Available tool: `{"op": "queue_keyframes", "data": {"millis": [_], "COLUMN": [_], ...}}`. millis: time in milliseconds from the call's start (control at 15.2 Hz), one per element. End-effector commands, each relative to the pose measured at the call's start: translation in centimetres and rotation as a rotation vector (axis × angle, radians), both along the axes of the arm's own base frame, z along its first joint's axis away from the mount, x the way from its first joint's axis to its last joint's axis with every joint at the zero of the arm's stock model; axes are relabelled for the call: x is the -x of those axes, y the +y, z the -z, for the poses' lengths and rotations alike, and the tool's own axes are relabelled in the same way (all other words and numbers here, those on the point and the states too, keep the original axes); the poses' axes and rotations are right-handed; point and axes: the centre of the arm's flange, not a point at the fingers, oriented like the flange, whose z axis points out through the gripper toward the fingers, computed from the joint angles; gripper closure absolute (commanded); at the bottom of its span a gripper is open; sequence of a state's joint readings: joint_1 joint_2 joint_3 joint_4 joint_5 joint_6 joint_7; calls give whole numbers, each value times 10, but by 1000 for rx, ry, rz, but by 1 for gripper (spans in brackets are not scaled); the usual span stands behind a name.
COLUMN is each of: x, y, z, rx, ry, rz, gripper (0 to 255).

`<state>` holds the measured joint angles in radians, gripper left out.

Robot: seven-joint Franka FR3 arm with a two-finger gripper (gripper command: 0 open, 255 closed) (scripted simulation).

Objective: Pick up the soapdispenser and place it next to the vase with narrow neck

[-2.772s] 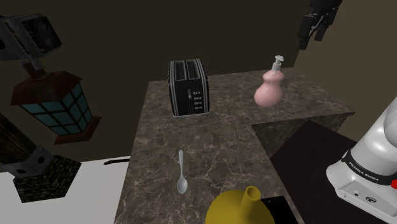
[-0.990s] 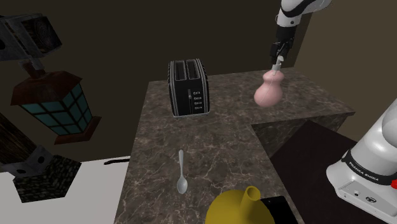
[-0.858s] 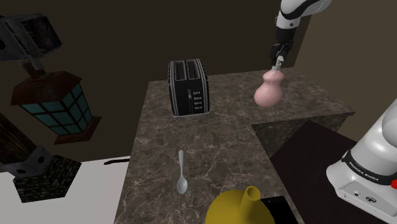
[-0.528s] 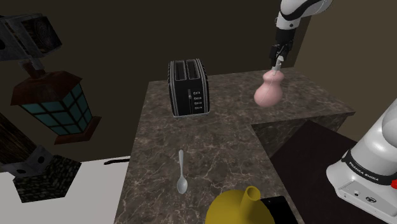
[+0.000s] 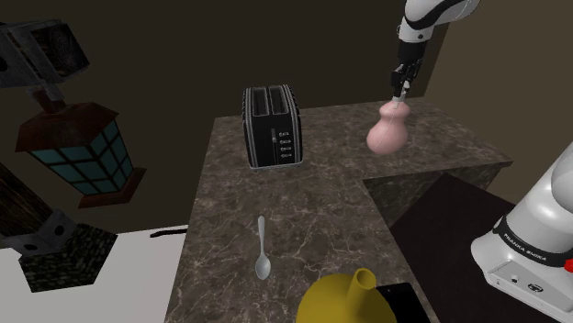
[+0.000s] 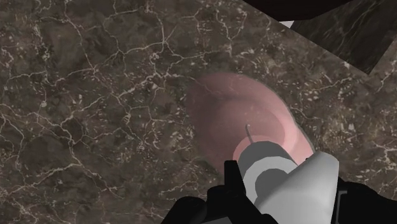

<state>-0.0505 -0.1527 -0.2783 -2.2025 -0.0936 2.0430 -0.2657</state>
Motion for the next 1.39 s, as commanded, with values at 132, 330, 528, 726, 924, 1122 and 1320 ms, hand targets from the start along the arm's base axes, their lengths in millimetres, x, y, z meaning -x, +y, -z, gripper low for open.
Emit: {"op": "queue_keyframes", "data": {"millis": [132,330,528,726,924,1122,1320], "x": [0,0,0,0,0,0,0], "y": [0,0,0,0,0,0,0], "z": [0,-16,-32,-47,-63,-79,-95], "rx": [0,0,0,0,0,0,0], "ry": [0,0,0,0,0,0,0], "rz": [0,0,0,0,0,0,0], "gripper": [255,255,255,255,255,255,255]}}
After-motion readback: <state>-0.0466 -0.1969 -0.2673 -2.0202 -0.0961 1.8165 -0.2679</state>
